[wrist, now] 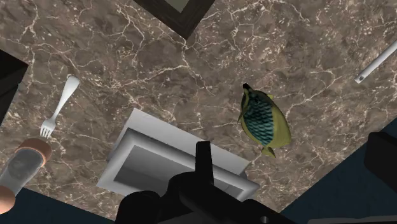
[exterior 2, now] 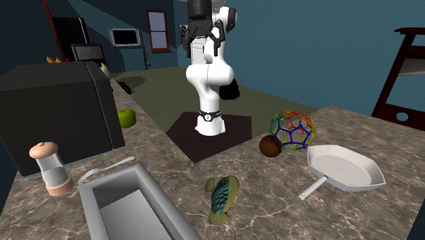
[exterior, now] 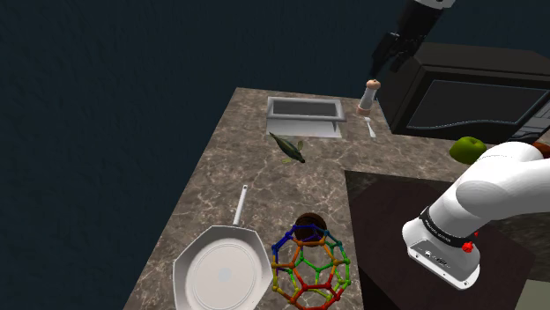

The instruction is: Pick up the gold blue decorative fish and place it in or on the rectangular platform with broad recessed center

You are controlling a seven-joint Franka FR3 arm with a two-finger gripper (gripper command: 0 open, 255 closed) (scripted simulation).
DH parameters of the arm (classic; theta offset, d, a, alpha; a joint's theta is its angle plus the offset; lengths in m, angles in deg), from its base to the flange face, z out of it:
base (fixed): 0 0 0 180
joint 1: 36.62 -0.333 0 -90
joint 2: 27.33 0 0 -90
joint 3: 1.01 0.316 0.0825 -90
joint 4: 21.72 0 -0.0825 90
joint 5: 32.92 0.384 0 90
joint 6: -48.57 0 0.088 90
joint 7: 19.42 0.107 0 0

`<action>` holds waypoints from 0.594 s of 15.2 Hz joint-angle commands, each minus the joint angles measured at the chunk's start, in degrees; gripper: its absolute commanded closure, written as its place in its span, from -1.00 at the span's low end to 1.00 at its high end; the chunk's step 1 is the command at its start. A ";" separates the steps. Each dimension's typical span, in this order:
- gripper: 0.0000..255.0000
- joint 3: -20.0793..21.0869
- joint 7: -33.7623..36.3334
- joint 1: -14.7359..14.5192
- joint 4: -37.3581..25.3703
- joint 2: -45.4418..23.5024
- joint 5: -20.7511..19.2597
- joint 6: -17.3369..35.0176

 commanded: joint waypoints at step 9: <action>-1.00 0.41 2.42 0.59 7.93 -8.81 4.26 16.04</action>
